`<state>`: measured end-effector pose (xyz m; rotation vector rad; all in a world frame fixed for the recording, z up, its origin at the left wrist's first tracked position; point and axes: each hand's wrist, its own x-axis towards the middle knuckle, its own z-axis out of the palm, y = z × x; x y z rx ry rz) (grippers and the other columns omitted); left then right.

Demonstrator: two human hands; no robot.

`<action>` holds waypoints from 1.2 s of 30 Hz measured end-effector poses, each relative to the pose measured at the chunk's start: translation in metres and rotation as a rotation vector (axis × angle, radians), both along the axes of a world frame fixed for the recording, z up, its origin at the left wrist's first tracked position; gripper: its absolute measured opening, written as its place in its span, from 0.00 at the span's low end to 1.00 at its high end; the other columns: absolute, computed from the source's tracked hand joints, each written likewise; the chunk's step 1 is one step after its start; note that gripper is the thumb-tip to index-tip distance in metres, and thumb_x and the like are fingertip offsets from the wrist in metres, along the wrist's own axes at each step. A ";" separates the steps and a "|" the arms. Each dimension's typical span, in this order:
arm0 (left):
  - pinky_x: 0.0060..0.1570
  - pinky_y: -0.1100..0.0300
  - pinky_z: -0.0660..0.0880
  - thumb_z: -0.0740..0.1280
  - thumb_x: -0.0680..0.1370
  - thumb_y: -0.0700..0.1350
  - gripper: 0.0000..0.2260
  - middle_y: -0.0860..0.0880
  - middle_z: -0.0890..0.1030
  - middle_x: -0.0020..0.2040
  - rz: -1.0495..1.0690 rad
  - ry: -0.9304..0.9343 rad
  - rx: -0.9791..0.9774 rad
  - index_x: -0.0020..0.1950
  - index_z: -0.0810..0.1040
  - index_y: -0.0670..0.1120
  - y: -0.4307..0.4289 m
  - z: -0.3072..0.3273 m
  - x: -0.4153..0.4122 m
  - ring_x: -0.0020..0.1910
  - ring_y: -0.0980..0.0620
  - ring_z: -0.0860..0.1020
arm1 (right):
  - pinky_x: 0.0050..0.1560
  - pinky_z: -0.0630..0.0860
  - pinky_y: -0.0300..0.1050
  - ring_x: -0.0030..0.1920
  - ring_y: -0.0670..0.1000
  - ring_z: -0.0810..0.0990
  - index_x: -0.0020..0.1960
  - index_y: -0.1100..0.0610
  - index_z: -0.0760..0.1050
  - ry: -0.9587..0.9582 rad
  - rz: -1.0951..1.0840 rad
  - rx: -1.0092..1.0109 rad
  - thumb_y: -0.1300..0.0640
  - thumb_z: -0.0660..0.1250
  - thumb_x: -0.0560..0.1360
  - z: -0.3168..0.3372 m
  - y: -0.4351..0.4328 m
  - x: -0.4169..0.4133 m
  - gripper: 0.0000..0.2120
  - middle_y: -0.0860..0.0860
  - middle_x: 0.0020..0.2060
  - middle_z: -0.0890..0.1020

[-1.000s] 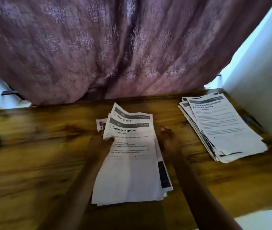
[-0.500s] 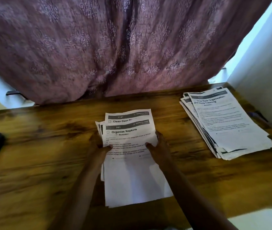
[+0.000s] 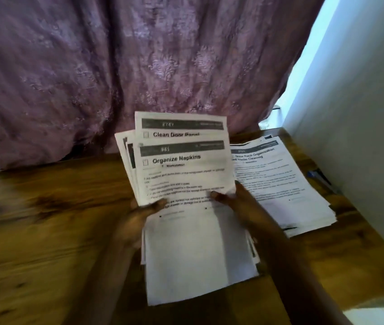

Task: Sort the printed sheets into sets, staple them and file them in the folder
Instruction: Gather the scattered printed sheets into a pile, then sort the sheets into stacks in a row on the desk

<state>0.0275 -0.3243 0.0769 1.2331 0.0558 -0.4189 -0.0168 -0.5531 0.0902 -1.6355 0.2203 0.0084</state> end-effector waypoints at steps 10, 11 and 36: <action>0.58 0.59 0.72 0.71 0.75 0.40 0.17 0.45 0.78 0.61 -0.083 -0.300 0.584 0.63 0.76 0.44 -0.241 -0.049 0.058 0.62 0.45 0.76 | 0.54 0.74 0.48 0.54 0.56 0.79 0.58 0.57 0.75 0.162 -0.257 -0.663 0.57 0.75 0.69 -0.024 -0.226 0.058 0.19 0.58 0.56 0.80; 0.61 0.57 0.70 0.70 0.76 0.44 0.19 0.42 0.75 0.65 -0.108 -0.346 0.786 0.66 0.74 0.44 -0.252 -0.062 0.060 0.64 0.43 0.73 | 0.60 0.71 0.50 0.60 0.58 0.76 0.61 0.59 0.74 0.193 -0.206 -0.791 0.56 0.75 0.68 -0.041 -0.234 0.062 0.24 0.59 0.59 0.78; 0.50 0.48 0.79 0.74 0.69 0.31 0.26 0.43 0.81 0.56 0.019 0.067 0.311 0.64 0.72 0.41 -0.203 -0.087 0.044 0.51 0.45 0.81 | 0.58 0.71 0.57 0.60 0.60 0.69 0.61 0.59 0.70 0.302 -0.374 -0.776 0.45 0.74 0.68 -0.115 -0.185 0.043 0.29 0.59 0.60 0.70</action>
